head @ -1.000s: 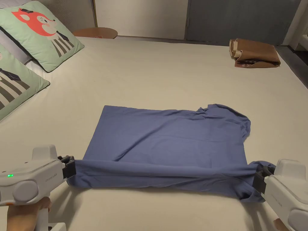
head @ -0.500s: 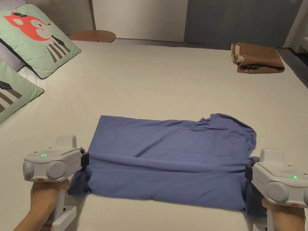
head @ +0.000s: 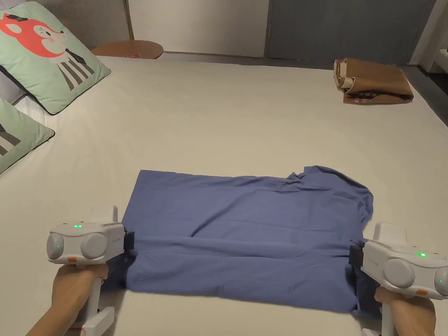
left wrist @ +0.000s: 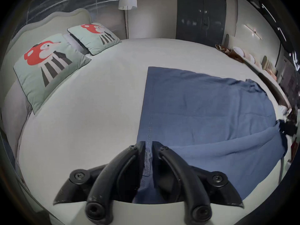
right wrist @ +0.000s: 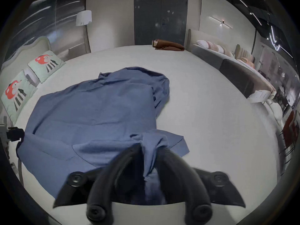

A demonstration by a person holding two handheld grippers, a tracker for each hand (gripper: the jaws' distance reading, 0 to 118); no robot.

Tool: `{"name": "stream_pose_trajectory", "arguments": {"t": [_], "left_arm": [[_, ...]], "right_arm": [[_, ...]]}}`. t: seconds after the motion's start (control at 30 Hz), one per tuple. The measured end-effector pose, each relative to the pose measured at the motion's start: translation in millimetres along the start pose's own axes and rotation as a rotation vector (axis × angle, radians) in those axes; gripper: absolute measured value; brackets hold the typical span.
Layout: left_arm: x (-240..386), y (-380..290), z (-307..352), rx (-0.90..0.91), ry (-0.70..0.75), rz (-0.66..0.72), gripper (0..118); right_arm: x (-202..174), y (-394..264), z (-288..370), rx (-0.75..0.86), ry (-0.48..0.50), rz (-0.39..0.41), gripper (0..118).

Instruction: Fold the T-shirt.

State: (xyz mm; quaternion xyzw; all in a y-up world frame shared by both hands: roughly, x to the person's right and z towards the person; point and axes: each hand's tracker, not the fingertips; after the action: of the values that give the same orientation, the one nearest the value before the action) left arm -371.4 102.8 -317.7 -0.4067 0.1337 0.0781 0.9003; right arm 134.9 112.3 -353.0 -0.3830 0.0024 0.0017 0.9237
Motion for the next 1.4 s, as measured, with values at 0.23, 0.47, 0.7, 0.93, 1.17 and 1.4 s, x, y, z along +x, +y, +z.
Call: {"name": "stream_pose_trajectory", "arguments": {"t": [0.23, 0.47, 0.7, 0.93, 1.17, 1.4], "left_arm": [[14.1, 19.7, 85.7, 0.261, -0.109, 0.104, 109], [45.4, 8.8, 179.8, 0.562, -0.14, 0.006, 109], [53.2, -21.2, 216.2, 0.728, -0.105, -0.041, 106], [52.4, -35.7, 222.2, 0.752, -0.111, -0.081, 0], [48.8, -35.5, 213.7, 0.697, -0.14, -0.114, 0], [28.0, -36.7, 167.3, 0.37, -0.061, -0.111, 0]], "right_arm": [[4.6, 20.3, 74.8, 0.257, 0.066, -0.044, 108], [-5.5, 15.4, 164.7, 0.507, 0.103, -0.023, 108], [-29.8, -6.0, 217.4, 0.663, 0.038, 0.082, 79], [-40.5, -17.6, 229.6, 0.725, -0.002, 0.145, 0], [-39.5, -17.2, 226.9, 0.725, 0.009, 0.132, 0], [-37.2, -18.1, 214.6, 0.695, 0.021, 0.12, 0]]}}
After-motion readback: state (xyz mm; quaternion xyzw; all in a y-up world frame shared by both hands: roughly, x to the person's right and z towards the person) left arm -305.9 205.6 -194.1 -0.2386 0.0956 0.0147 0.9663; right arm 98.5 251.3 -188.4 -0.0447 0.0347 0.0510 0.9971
